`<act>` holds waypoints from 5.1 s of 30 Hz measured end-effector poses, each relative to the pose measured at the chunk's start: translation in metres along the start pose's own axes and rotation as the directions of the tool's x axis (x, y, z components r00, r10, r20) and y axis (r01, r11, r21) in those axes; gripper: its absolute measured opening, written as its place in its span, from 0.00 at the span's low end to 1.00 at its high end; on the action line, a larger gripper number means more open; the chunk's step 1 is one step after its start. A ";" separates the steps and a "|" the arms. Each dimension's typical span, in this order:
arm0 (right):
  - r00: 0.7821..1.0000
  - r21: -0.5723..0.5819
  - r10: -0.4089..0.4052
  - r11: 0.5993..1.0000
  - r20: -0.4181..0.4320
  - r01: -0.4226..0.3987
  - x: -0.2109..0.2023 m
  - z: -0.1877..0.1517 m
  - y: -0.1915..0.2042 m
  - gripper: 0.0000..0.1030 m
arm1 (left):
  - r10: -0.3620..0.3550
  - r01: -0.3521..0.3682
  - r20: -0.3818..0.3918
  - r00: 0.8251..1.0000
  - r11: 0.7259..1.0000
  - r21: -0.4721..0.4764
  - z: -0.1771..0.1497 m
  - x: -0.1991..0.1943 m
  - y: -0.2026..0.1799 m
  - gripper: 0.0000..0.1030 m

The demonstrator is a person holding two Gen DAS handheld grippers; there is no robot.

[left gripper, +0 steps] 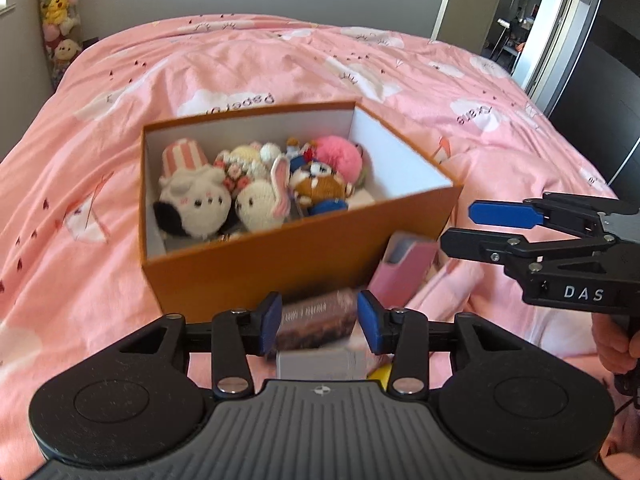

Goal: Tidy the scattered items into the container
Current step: 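Reach left tool to the orange crochet fruit while right tool reaches the yellow tape measure, then close left tool on the crochet fruit while right tool grasps the tape measure, then carry the crochet fruit with left tool while right tool carries the tape measure over the shoebox, then lower both items into the shoebox and open left and right tools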

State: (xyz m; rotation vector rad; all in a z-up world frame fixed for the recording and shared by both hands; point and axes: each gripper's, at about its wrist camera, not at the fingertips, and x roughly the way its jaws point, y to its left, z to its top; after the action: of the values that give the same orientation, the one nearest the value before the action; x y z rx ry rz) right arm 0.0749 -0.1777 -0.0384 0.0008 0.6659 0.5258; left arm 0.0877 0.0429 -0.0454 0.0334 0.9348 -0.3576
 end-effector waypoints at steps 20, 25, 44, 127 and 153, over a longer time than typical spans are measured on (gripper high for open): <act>0.985 -0.112 -0.046 0.993 -0.164 0.027 0.032 -0.092 0.044 0.54 | 0.101 -0.123 -0.170 0.980 0.985 -0.120 -0.088 0.040 0.006 0.55; 0.976 -0.112 -0.037 0.994 -0.213 0.013 0.042 -0.099 0.042 0.54 | 0.103 -0.131 -0.188 0.977 0.981 -0.142 -0.095 0.049 0.010 0.55; 0.946 -0.173 -0.026 0.984 -0.324 -0.032 0.073 -0.114 0.050 0.58 | 0.090 -0.128 -0.217 0.972 0.978 -0.166 -0.093 0.061 0.012 0.46; 0.829 -0.642 -0.308 0.763 -0.467 -0.079 0.204 0.077 -0.020 0.53 | -0.086 0.086 -0.003 0.996 0.996 -0.005 0.103 0.070 0.028 0.45; 0.831 -0.647 -0.297 0.757 -0.471 -0.096 0.203 0.094 -0.048 0.54 | -0.150 0.151 -0.080 0.985 0.988 0.005 0.126 0.107 0.020 0.45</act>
State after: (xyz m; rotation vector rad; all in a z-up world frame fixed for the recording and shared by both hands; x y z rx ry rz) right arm 0.2868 -0.1094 -0.0916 -0.8882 1.0123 0.6326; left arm 0.2498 0.0087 -0.0576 -0.0132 1.0167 -0.5047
